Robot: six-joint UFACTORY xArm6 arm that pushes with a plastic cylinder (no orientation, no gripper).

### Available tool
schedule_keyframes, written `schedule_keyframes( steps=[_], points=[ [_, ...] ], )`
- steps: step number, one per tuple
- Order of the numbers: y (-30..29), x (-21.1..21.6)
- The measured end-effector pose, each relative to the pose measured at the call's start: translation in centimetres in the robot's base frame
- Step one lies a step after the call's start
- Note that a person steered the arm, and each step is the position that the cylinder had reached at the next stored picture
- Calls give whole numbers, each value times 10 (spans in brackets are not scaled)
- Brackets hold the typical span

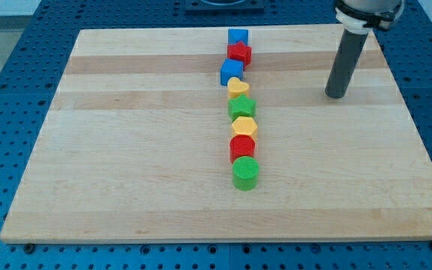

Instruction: Move your arm towards green star

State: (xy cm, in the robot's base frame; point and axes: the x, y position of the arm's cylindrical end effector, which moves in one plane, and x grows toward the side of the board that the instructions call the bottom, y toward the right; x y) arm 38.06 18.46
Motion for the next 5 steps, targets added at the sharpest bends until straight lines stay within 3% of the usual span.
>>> schedule_keyframes(
  steps=[5],
  points=[
    [1, 1]
  ],
)
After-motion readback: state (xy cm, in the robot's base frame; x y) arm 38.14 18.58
